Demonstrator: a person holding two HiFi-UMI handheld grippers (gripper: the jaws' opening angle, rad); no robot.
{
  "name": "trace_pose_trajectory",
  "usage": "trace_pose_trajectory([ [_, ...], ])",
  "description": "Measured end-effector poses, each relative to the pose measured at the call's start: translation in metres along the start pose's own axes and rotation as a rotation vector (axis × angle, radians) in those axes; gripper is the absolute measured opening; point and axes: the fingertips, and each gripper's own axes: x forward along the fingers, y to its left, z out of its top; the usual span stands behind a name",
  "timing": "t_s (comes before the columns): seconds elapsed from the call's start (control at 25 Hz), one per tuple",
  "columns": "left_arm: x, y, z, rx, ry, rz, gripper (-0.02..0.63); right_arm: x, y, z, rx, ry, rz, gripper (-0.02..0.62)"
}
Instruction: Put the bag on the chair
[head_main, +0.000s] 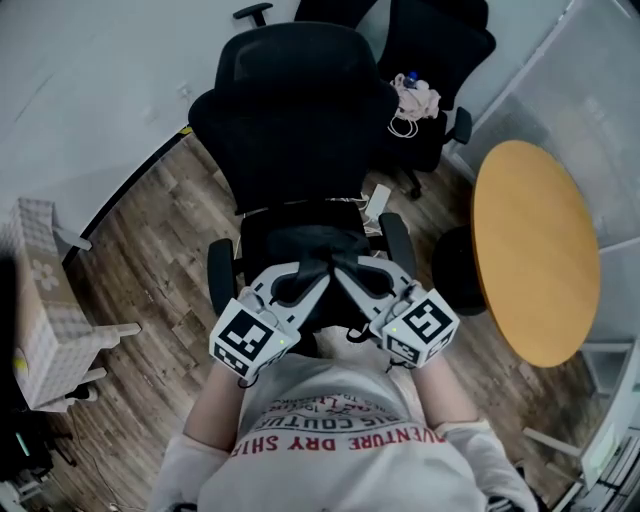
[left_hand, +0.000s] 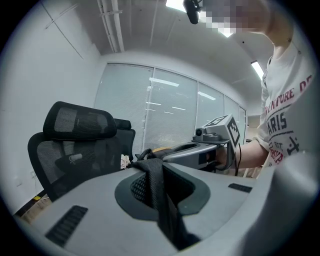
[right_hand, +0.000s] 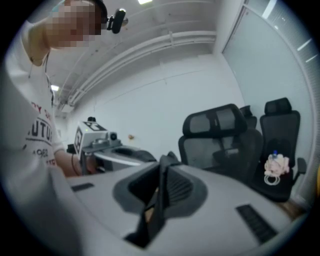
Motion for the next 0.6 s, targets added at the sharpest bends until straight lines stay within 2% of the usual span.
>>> trace_pose_trajectory([
  [0.28,0.02,0.062,-0.001,-0.027,0.056,-0.003,0.051,0.048,-0.043,0.008,0.039,0.014,-0.008,0.051],
  [0.6,0.051,0.13,0.0,-0.084,0.067,0.094,0.051,0.095,-0.094,0.016,0.036,0.056,0.043,0.051],
])
